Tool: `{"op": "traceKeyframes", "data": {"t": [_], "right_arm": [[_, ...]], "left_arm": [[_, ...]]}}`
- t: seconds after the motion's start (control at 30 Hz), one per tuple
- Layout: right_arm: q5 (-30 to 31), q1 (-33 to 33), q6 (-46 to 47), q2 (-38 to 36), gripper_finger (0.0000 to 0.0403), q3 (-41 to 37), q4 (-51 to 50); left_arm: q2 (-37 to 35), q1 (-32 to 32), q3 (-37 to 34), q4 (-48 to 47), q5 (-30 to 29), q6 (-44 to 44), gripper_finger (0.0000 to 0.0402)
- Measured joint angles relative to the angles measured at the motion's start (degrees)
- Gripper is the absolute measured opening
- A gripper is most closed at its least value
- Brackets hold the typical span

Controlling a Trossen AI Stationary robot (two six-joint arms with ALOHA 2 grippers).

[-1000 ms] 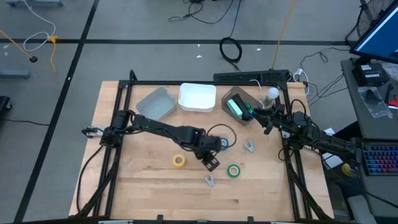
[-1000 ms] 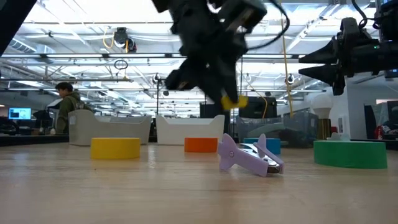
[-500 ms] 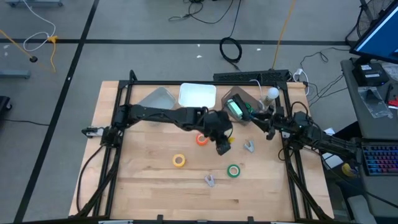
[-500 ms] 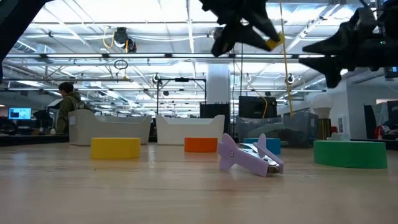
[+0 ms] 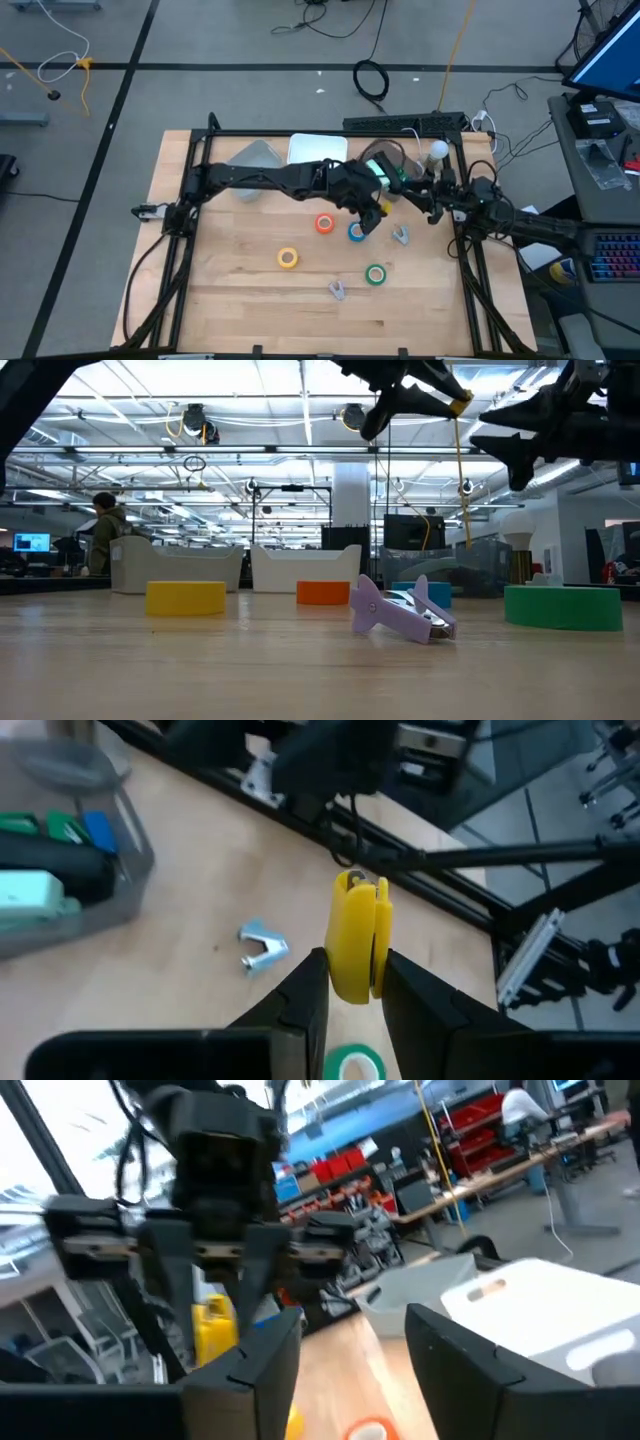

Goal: Pick and place Stapler, Stapler remover, tape
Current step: Put the small yellow stapler into the black bin

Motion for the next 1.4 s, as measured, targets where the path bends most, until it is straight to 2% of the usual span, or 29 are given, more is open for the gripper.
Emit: {"op": "traceKeyframes", "data": {"t": [0.23,0.47,0.77,1.23,1.4], "right_arm": [[-1.1,0.0,2.9,4.9,0.0231,0.0,9.8],[-2.3,0.0,6.0,8.3,0.0257,0.0,12.3],[-2.6,0.0,8.6,14.4,0.0272,0.0,22.4],[-3.0,0.0,13.7,22.6,0.0273,0.0,31.8],[-3.0,0.8,14.4,24.2,0.0273,0.0,32.4]], "left_arm": [[-0.1,2.2,0.0,1.2,-0.1,0.7,0.0088],[-0.1,3.3,0.0,1.5,-0.1,0.9,0.0088],[-0.1,3.2,0.0,2.0,0.5,0.9,0.0088],[-0.1,3.4,0.0,2.5,1.6,0.8,0.0088],[-0.1,3.4,0.0,2.6,1.7,0.6,0.0088]]}}
